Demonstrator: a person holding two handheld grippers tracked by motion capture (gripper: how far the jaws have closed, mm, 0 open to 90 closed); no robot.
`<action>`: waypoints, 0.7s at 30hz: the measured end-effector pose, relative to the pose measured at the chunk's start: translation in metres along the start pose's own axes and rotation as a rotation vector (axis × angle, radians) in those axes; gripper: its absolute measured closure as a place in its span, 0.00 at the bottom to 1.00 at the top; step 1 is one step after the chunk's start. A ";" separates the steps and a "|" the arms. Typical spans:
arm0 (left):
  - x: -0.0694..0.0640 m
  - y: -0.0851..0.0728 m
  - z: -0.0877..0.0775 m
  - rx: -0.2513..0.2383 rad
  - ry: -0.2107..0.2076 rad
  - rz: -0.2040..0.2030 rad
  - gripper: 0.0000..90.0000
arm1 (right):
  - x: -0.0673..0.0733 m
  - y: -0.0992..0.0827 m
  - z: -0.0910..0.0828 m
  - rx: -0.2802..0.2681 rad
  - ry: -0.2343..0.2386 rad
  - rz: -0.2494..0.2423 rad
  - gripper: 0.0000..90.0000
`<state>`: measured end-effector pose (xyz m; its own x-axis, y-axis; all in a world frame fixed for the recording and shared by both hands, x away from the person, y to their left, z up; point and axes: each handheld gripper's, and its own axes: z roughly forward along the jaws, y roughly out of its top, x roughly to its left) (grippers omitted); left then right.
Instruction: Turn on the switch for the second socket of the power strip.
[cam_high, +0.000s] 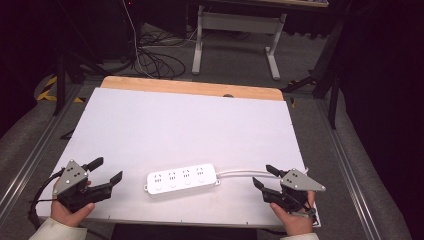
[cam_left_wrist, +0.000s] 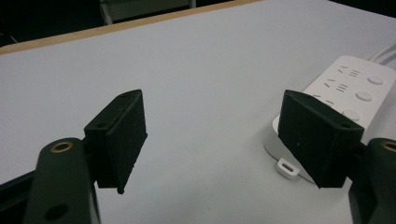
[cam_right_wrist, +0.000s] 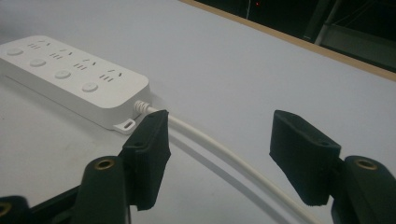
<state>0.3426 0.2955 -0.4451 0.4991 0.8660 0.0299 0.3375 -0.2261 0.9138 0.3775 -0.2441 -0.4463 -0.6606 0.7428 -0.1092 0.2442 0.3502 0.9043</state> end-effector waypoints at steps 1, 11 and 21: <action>-0.001 0.000 0.000 0.000 0.002 0.003 0.27 | 0.000 0.000 0.000 0.002 0.001 0.001 0.42; -0.003 0.000 -0.001 -0.001 0.012 0.019 0.26 | 0.001 0.007 -0.003 0.021 0.007 -0.010 0.43; -0.003 0.001 -0.001 0.002 0.009 0.004 0.25 | 0.005 0.027 0.002 0.053 0.048 -0.011 0.48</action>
<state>0.3408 0.2929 -0.4441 0.4930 0.8692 0.0370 0.3371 -0.2301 0.9129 0.3821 -0.2299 -0.4229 -0.6967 0.7106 -0.0978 0.2732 0.3890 0.8798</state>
